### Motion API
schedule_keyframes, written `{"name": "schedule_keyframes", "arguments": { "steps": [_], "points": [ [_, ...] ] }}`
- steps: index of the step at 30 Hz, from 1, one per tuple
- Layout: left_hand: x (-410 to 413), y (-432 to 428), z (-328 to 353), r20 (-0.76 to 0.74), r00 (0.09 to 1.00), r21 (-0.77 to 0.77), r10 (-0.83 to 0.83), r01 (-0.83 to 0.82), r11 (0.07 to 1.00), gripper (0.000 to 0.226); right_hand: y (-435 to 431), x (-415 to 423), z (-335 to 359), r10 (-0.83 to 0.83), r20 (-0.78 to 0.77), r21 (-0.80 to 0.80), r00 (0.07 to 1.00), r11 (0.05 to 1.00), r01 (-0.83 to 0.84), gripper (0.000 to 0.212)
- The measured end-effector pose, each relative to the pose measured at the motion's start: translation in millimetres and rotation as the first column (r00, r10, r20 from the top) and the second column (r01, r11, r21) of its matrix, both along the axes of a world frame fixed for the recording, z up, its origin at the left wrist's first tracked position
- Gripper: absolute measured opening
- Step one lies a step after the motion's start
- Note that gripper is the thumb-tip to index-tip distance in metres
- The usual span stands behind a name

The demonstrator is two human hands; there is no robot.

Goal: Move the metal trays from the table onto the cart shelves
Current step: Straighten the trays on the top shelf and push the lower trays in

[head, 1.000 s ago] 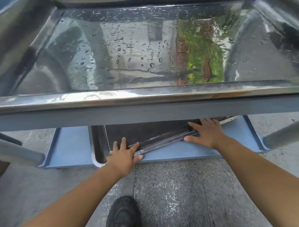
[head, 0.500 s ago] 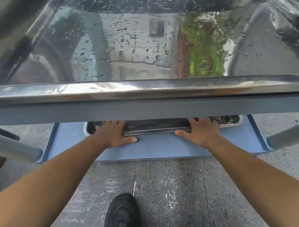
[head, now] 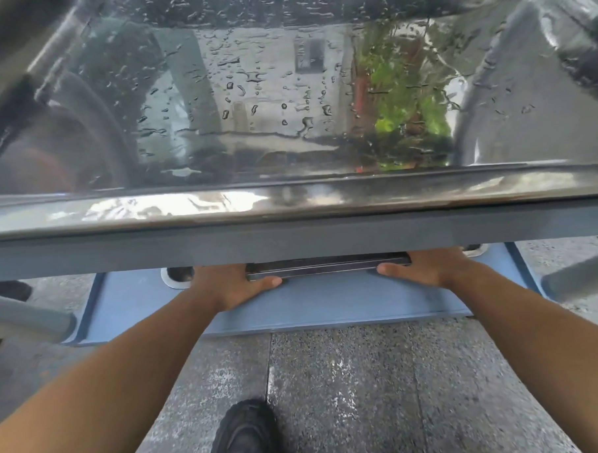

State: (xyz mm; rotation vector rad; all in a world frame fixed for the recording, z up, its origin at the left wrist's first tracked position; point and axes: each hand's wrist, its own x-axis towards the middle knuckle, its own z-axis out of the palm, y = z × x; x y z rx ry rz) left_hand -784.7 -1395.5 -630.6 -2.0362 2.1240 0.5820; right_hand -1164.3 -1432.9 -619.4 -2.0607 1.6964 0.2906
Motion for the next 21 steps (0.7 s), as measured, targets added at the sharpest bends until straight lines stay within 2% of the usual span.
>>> {"name": "schedule_keyframes", "arguments": {
  "steps": [4, 8, 21],
  "points": [
    [-1, 5, 2, 0.024, 1.000, -0.028, -0.010, 0.011, 1.000, 0.107, 3, 1, 2, 0.018, -0.048, -0.015, 0.999, 1.000, -0.019, 0.103],
    [0, 19, -3, 0.057, 0.998, 0.047, 0.022, -0.025, 0.999, 0.120, 19, 1, -5, -0.026, -0.175, 0.105, 0.984, 0.994, 0.045, 0.111],
    [0, 76, -9, 0.113, 0.994, 0.084, -0.011, 0.002, 0.996, 0.121, 73, -1, -6, -0.016, -0.195, 0.113, 0.981, 0.993, 0.038, 0.114]
  ]
}}
